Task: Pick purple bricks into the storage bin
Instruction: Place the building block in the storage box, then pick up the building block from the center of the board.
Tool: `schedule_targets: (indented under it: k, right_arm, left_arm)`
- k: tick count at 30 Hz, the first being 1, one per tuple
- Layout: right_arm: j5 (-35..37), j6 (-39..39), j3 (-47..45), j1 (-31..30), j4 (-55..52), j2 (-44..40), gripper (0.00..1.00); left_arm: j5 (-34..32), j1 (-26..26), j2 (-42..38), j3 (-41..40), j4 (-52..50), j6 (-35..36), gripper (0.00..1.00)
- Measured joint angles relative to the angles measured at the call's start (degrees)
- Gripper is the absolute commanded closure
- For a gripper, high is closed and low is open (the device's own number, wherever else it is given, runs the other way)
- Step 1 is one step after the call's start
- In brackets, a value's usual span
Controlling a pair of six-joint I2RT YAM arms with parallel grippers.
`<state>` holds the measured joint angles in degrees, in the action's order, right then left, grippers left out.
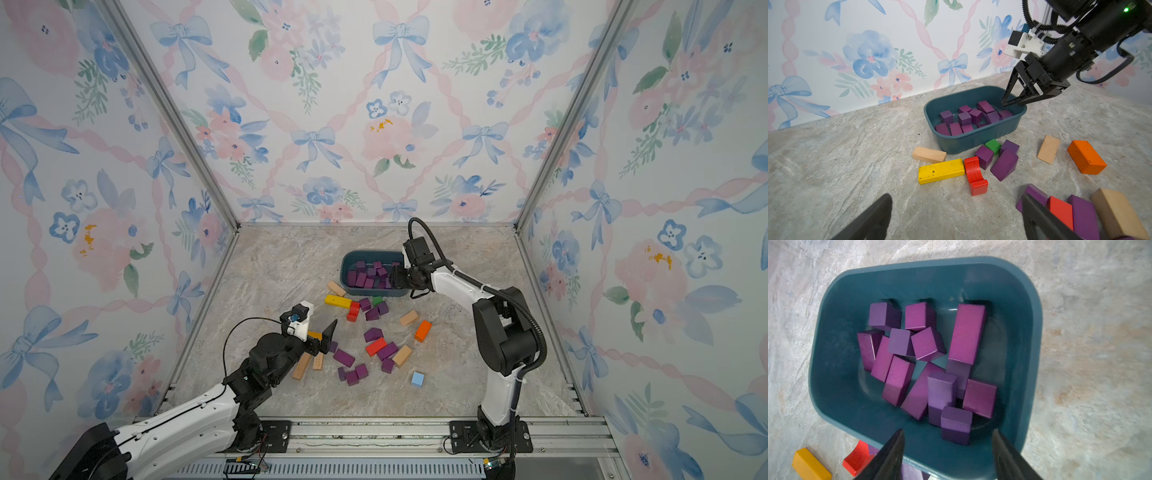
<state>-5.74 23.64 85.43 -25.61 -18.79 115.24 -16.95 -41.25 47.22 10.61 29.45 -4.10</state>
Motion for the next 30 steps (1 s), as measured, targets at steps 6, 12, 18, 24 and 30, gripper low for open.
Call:
schedule_targets:
  k: [6, 12, 18, 24, 30]
  right_arm:
    - [4.2, -1.8, -1.9, -1.0, -2.0, -7.5, 0.31]
    - [6.6, -3.7, -9.9, -3.3, -2.0, -21.5, 0.29]
    - [6.6, -4.8, -19.0, -3.5, -1.9, -32.3, 0.21]
    - [6.0, -6.0, -25.5, -3.4, -2.0, -38.8, 0.11]
    - [3.7, -6.1, -30.2, -2.3, -1.7, -41.1, 0.03]
  left_arm:
    - [0.3, 0.0, 5.7, 1.2, -0.3, -1.5, 0.02]
    - [0.9, 0.0, 14.7, 9.6, -5.9, -4.5, 0.02]
    - [2.9, 0.1, 25.3, 18.8, -15.2, -9.0, 0.08]
    - [7.4, 0.0, 27.6, 22.3, -25.8, -16.8, 0.15]
    - [10.4, 0.0, 22.9, 22.2, -33.7, -23.3, 0.26]
